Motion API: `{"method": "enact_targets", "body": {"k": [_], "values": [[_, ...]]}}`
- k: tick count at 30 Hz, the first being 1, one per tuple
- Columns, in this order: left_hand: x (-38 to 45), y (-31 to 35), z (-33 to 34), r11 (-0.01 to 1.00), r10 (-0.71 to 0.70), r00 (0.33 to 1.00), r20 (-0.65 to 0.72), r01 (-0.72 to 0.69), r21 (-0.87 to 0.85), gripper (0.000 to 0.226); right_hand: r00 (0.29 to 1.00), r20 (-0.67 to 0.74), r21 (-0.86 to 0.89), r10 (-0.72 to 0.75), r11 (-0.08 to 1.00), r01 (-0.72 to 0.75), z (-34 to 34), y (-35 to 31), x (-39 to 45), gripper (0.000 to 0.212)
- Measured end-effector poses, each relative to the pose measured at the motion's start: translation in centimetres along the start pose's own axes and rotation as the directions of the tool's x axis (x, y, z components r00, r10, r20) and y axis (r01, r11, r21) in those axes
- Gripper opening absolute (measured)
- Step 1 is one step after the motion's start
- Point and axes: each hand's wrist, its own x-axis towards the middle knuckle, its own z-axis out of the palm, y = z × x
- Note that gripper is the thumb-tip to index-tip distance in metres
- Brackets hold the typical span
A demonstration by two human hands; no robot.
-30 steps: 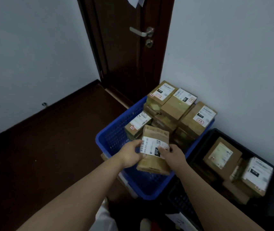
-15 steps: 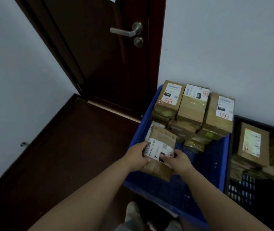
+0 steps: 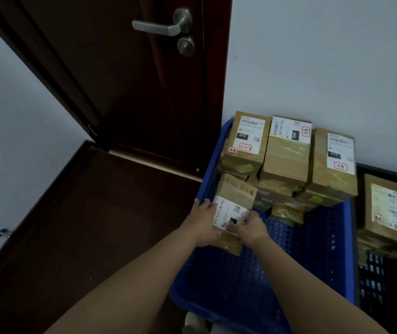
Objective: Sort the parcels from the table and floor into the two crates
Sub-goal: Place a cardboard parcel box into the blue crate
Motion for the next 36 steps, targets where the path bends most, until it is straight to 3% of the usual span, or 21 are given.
{"method": "enact_targets", "body": {"k": [5, 12, 19, 26, 30, 36], "values": [[4.0, -1.6, -0.1, 0.985, -0.044, 0.999, 0.001, 0.043, 0.164, 0.091, 1.000, 0.008, 0.053, -0.003, 0.999, 0.003, 1.9, 0.1, 4.2, 0.065], [6.0, -2.7, 0.1, 0.954, -0.066, 0.997, 0.029, 0.054, 0.293, 0.094, 0.994, 0.098, -0.056, -0.055, 0.997, 0.061, 3.2, -0.3, 6.3, 0.081], [5.5, -2.7, -0.6, 0.921, -0.027, 1.000, 0.017, 0.018, 0.389, 0.087, 0.985, 0.146, -0.055, -0.094, 0.993, 0.103, 2.4, -0.5, 5.6, 0.055], [3.6, -0.5, -2.8, 0.905, 0.036, 0.999, -0.008, -0.029, 0.424, 0.074, 0.968, 0.132, -0.363, -0.214, 0.898, 0.248, -0.4, -2.7, 2.3, 0.050], [2.0, 1.5, -4.3, 0.902, 0.108, 0.994, -0.010, -0.094, 0.421, 0.065, 0.966, 0.083, -0.540, -0.245, 0.803, 0.250, -3.2, -3.7, -0.5, 0.055], [-0.6, 6.2, -6.7, 0.853, 0.273, 0.960, -0.068, -0.208, 0.479, 0.031, 0.955, -0.032, -0.569, -0.296, 0.791, 0.226, -7.4, -5.2, -5.5, 0.055]]}}
